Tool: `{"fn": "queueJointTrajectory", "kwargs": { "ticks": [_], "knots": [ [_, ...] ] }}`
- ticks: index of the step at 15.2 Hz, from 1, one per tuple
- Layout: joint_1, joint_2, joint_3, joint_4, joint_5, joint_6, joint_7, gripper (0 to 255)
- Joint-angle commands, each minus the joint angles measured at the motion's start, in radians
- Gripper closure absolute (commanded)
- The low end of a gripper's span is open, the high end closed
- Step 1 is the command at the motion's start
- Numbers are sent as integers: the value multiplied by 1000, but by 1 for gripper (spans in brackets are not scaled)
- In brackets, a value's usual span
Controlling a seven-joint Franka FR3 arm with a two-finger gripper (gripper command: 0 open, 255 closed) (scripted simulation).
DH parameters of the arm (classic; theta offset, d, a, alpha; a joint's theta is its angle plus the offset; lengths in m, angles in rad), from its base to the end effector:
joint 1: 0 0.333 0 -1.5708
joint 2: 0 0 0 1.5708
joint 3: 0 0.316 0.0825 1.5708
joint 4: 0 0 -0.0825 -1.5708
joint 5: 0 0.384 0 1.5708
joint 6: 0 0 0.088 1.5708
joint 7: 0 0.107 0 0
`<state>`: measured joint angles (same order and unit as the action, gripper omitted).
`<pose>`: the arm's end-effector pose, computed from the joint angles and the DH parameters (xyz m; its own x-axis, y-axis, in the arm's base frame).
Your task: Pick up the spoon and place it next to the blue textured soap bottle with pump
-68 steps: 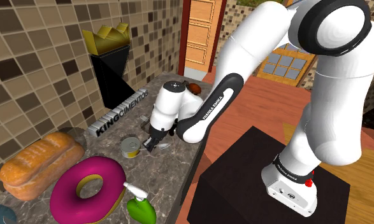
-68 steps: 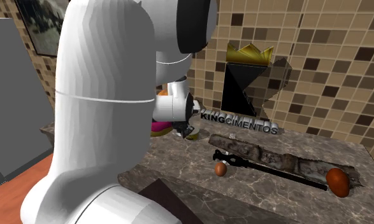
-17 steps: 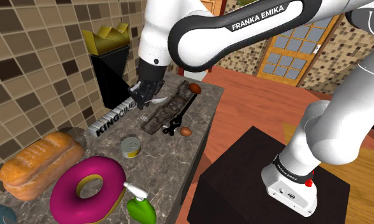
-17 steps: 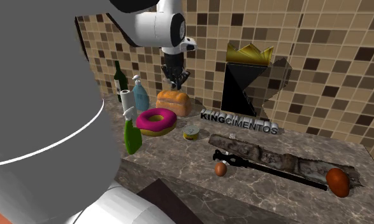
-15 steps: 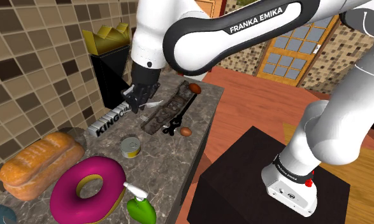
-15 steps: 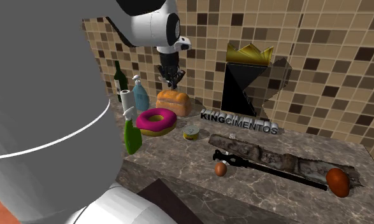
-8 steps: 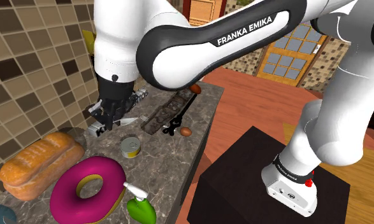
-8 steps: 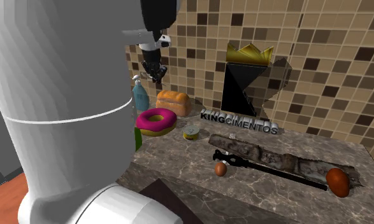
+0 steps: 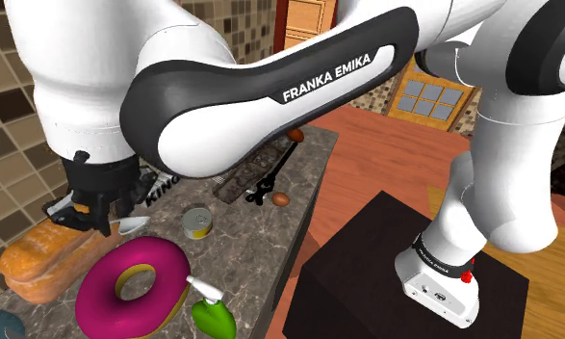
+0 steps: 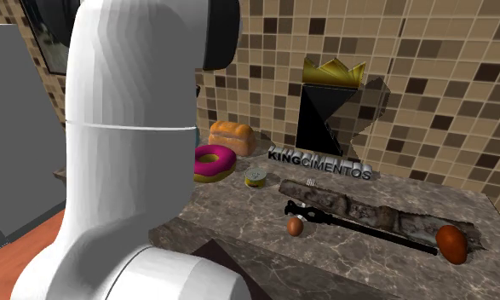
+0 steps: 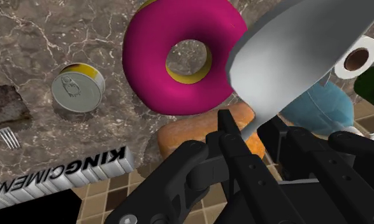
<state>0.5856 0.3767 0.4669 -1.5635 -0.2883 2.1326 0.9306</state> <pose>0.3858 0.5654 0.4697 0.9584 0.1796 0.2220 0.2097 -0.9704 -0.1201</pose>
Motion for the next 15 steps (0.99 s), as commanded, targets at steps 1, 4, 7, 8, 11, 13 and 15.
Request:
{"fn": "queueJointTrajectory", "kwargs": {
  "ticks": [1, 4, 7, 8, 11, 13, 15],
  "knots": [
    [53, 71, -3, 108, -36, -48, 41, 255],
    [138, 186, -14, 285, -82, -120, 82, 255],
    [237, 325, -31, 516, -121, -215, 104, 255],
    [276, 383, -39, 618, -133, -257, 104, 255],
    [328, 469, -55, 745, -147, -293, 104, 255],
    [318, 460, -54, 700, -148, -260, 113, 255],
    [309, 454, -53, 661, -150, -230, 121, 255]
  ]
}}
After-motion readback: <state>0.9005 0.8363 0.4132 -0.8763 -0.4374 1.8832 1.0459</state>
